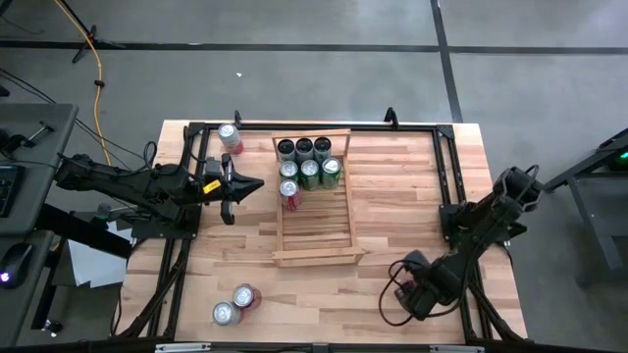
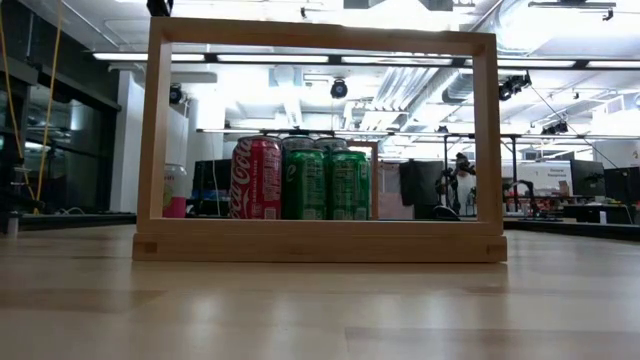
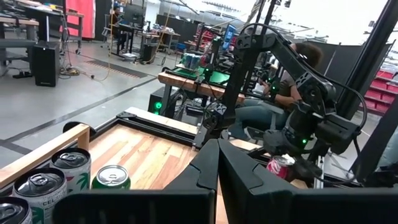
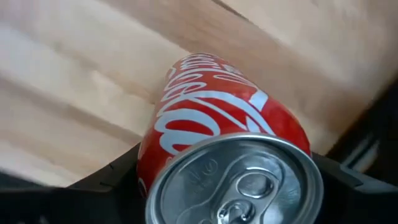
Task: Place canned beverage on shelf
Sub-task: Put the right red can on the shelf aligned with the other red can
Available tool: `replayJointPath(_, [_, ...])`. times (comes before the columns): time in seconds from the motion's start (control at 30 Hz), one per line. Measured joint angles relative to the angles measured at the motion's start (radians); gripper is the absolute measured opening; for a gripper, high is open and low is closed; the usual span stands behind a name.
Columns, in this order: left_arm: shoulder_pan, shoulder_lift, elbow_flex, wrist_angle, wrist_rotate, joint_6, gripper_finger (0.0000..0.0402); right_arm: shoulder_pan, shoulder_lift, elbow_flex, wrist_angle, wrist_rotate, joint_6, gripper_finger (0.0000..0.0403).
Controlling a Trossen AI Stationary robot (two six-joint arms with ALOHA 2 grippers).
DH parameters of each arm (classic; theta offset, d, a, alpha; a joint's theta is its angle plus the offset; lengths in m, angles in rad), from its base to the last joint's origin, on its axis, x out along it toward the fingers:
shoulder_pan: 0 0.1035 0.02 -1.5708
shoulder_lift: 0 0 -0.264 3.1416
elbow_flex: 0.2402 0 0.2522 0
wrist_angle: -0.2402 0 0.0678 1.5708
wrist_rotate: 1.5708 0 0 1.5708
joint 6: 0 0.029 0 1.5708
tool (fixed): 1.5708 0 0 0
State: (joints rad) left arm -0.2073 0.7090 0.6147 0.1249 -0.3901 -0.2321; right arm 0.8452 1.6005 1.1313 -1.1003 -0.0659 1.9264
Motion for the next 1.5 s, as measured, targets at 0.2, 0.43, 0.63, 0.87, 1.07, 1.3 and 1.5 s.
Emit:
replayJointPath(0.2, [0.000, 0.000, 0.000, 0.000, -0.012, 0.000, 0.0000, -0.012, -0.006, -0.001, -0.009, -0.004, -0.640, 0.0285])
replayJointPath(0.43, [0.000, 0.000, 0.000, -0.001, -0.013, -0.002, 0.0000, -0.043, -0.006, -0.001, -0.051, -0.005, -1.279, 0.0285])
replayJointPath(0.63, [0.000, 0.000, 0.000, 0.000, -0.014, -0.002, 0.0000, -0.071, -0.006, -0.001, -0.072, 0.038, -1.454, 0.0285])
replayJointPath(0.87, [0.000, 0.000, 0.000, 0.000, -0.014, -0.002, 0.0000, -0.081, -0.006, -0.001, -0.062, 0.080, -1.404, 0.0286])
replayJointPath(1.07, [0.000, 0.000, 0.000, 0.000, -0.014, -0.001, 0.0000, -0.081, -0.008, -0.001, -0.015, 0.082, -1.402, 0.0355])
replayJointPath(1.3, [0.000, 0.000, 0.000, 0.000, -0.014, -0.001, 0.0000, -0.094, -0.008, -0.001, -0.010, 0.003, -1.292, 0.0377])
replayJointPath(1.5, [0.000, 0.000, 0.000, 0.000, -0.014, 0.000, 0.0000, -0.100, -0.038, 0.038, -0.018, -0.029, -1.184, 0.0379])
